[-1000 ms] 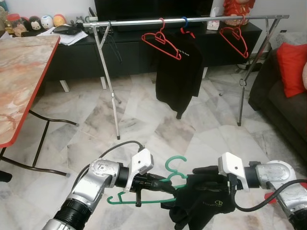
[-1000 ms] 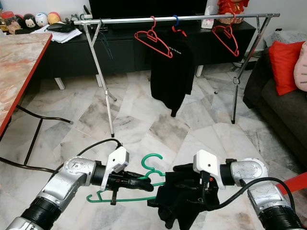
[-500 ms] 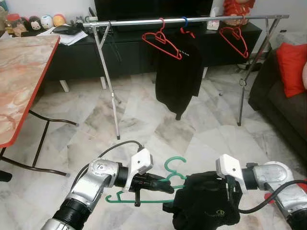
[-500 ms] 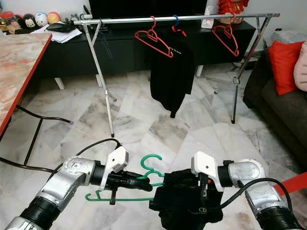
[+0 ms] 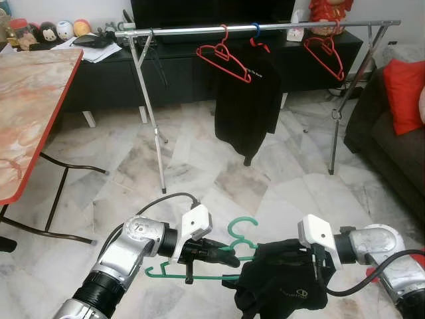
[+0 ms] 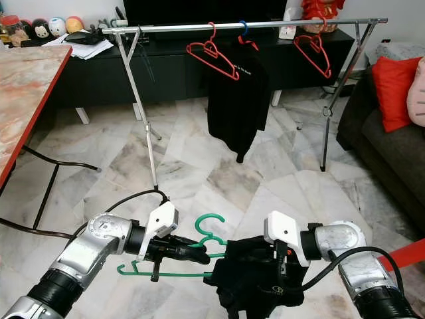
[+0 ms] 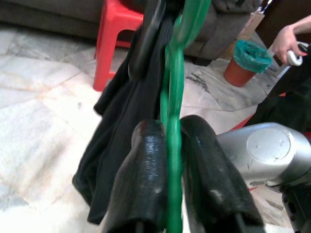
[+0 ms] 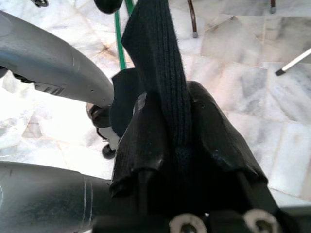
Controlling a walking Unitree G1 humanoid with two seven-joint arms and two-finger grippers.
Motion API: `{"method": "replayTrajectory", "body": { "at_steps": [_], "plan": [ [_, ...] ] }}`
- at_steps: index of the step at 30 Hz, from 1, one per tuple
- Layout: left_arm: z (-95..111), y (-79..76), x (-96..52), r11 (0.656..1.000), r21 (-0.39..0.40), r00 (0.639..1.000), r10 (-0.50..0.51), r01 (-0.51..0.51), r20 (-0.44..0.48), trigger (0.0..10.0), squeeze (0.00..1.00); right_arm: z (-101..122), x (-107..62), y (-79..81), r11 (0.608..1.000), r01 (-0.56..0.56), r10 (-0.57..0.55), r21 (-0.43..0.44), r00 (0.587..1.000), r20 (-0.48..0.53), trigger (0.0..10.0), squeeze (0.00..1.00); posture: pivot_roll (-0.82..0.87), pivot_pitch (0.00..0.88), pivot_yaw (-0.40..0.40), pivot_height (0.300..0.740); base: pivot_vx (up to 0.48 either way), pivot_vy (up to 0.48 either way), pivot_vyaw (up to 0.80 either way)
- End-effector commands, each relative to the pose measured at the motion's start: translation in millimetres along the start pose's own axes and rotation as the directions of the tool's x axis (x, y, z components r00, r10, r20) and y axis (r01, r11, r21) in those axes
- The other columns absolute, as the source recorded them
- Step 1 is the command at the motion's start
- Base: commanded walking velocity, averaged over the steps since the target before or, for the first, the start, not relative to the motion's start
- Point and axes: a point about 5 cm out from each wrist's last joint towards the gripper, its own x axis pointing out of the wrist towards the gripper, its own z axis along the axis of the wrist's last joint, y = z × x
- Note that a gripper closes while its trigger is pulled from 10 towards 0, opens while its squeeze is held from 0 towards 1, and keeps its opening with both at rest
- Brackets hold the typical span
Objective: Hang hanger
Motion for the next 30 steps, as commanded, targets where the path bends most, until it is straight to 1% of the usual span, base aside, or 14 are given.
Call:
{"method": "replayTrajectory", "body": {
  "at_steps": [1,4,5,10,13,14,18,19,21,22,27,28,29,30],
  "plan": [
    [4.2,-0.7,2.6,0.999,0.027,0.999,-0.034,0.034,-0.002,10.0,1.0,4.5,1.1,-1.2,1.0,0.001,-0.001,-0.016,1.0,0.012,0.0,0.0,-0.2,0.051,-0.024,0.74,0.0,0.0,0.0],
    [4.1,1.5,0.6,0.999,0.038,1.0,-0.022,0.023,-0.015,10.0,1.0,3.0,0.5,-2.3,1.0,0.013,-0.013,-0.015,1.0,0.003,0.0,0.0,-0.2,0.051,-0.024,0.74,0.0,0.0,0.0],
    [3.2,4.9,-3.4,0.999,0.049,0.999,-0.011,0.013,-0.034,10.0,1.0,-0.4,0.0,-2.8,1.0,0.024,-0.025,-0.012,1.0,-0.012,0.0,0.0,-0.2,0.052,-0.025,0.74,0.0,0.0,0.0],
    [4.3,7.9,-8.9,0.998,0.057,0.999,-0.008,0.01,-0.048,10.0,1.0,-5.8,-1.2,-2.7,0.999,0.038,-0.038,0.007,0.999,-0.03,0.0,0.0,-0.2,0.053,-0.025,0.74,0.0,0.0,0.0],
    [6.5,11.1,-14.9,0.998,0.067,0.998,0.003,0.001,-0.056,10.0,1.0,-12.4,-2.5,-1.1,0.999,0.043,-0.042,0.011,0.997,-0.067,0.0,0.0,-0.2,0.053,-0.025,0.74,0.0,0.0,0.0],
    [7.9,14.0,-18.5,0.997,0.075,0.998,0.02,-0.015,-0.058,10.0,1.0,-15.8,-2.9,-0.3,0.999,0.046,-0.045,0.018,0.996,-0.081,0.0,0.0,-0.2,0.053,-0.025,0.74,0.0,0.0,0.0],
    [9.7,20.2,-24.5,0.995,0.087,0.996,0.059,-0.054,-0.059,10.0,1.0,-22.6,-3.2,1.6,0.998,0.052,-0.049,0.029,0.993,-0.106,0.0,0.0,-0.2,0.054,-0.025,0.74,0.0,0.0,0.0],
    [11.3,25.6,-30.8,0.991,0.09,0.993,0.102,-0.098,-0.051,10.0,1.0,-29.1,-2.9,4.5,0.998,0.048,-0.043,0.034,0.99,-0.136,0.0,0.0,-0.2,0.054,-0.024,0.74,0.0,0.0,0.0],
    [12.5,30.0,-36.2,0.987,0.088,0.989,0.14,-0.136,-0.043,10.0,1.0,-32.8,-2.9,6.8,0.998,0.042,-0.036,0.037,0.988,-0.151,0.0,0.0,-0.2,0.056,-0.024,0.74,0.0,0.0,0.0],
    [14.3,37.1,-44.8,0.976,0.079,0.979,0.204,-0.201,-0.027,10.0,1.0,-35.4,-2.7,9.0,0.998,0.043,-0.035,0.047,0.988,-0.148,0.0,0.0,-0.2,0.055,-0.025,0.74,0.0,0.0,0.0],
    [18.0,49.2,-64.1,0.939,0.055,0.94,0.339,-0.34,0.029,10.0,1.0,-39.0,-4.2,8.3,0.995,0.086,-0.076,0.059,0.986,-0.148,0.0,0.0,-0.2,0.057,-0.023,0.74,0.0,0.0,0.0],
    [17.3,53.6,-74.3,0.908,0.037,0.908,0.415,-0.417,0.052,10.0,1.0,-40.7,-8.4,1.4,0.986,0.16,-0.149,0.053,0.975,-0.165,0.0,0.0,-0.2,0.058,-0.023,0.74,0.0,0.0,0.0],
    [16.7,54.9,-77.7,0.896,0.03,0.896,0.441,-0.443,0.059,10.0,1.0,-41.4,-10.0,-1.6,0.98,0.191,-0.18,0.05,0.968,-0.174,0.0,0.0,-0.2,0.058,-0.023,0.74,0.0,0.0,0.0],
    [13.6,56.9,-83.4,0.867,0.015,0.866,0.496,-0.498,0.068,10.0,1.0,-41.5,-14.4,-7.4,0.969,0.246,-0.235,0.035,0.954,-0.187,0.0,0.0,-0.2,0.059,-0.026,0.74,0.0,0.0,0.0]
  ]
}}
